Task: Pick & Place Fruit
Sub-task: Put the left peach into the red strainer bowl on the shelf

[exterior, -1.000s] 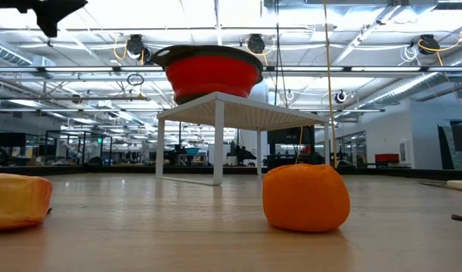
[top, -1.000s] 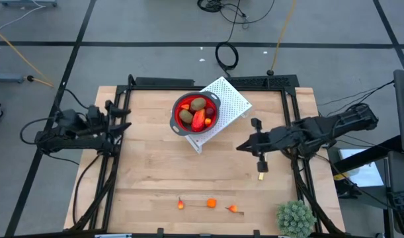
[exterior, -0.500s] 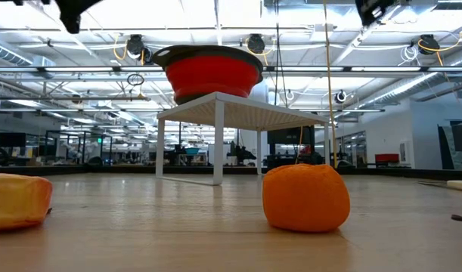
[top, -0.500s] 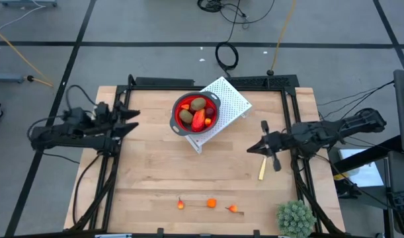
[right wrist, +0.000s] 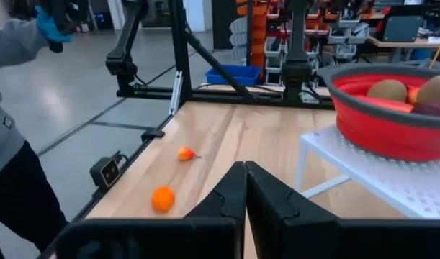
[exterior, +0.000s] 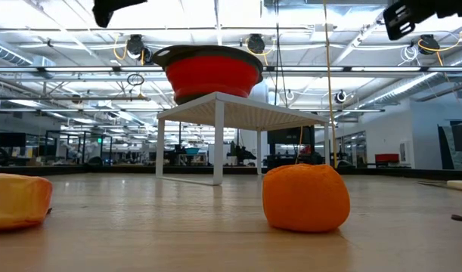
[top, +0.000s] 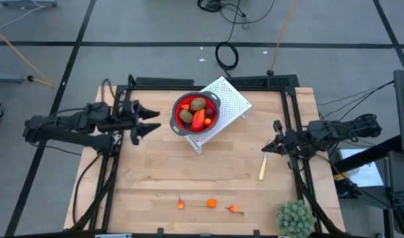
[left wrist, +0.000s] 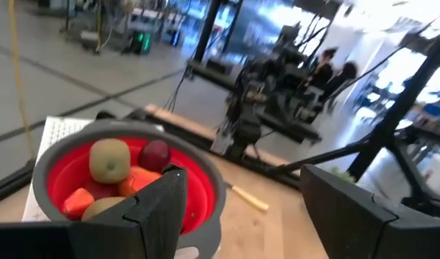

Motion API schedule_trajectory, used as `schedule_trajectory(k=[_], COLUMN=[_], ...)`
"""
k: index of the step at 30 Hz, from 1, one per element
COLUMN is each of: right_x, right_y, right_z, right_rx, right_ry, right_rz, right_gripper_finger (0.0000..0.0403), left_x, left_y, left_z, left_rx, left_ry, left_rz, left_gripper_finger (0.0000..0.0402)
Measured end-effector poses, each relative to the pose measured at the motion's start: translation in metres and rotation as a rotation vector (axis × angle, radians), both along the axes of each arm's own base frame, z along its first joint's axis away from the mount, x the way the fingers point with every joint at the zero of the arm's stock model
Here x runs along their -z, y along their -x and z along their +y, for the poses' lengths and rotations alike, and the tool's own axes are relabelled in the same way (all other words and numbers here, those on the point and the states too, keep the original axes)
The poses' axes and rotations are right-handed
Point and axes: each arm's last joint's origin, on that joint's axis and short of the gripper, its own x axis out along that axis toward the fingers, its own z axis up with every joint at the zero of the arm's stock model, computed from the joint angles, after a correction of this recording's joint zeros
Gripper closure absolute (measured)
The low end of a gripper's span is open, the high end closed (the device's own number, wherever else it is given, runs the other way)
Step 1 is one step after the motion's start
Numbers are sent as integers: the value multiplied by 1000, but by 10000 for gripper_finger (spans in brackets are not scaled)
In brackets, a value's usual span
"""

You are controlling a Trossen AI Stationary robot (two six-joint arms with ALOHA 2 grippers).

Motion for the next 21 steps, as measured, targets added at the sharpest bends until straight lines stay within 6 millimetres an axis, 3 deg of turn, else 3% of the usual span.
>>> schedule_trajectory(k=[8,21], right_x=[4,11], right_y=[20,40], right_z=[-5,-12], right_rx=[1,28], right_ry=[48,45], right_rz=[-25,-7], right_gripper_finger=[403,403], left_x=[-17,-47], left_y=[-29,-64], left_z=[-11,-52], left_rx=[-39,-61], left_ry=[46,155], left_rz=[168,438], left_gripper_finger=[133,133])
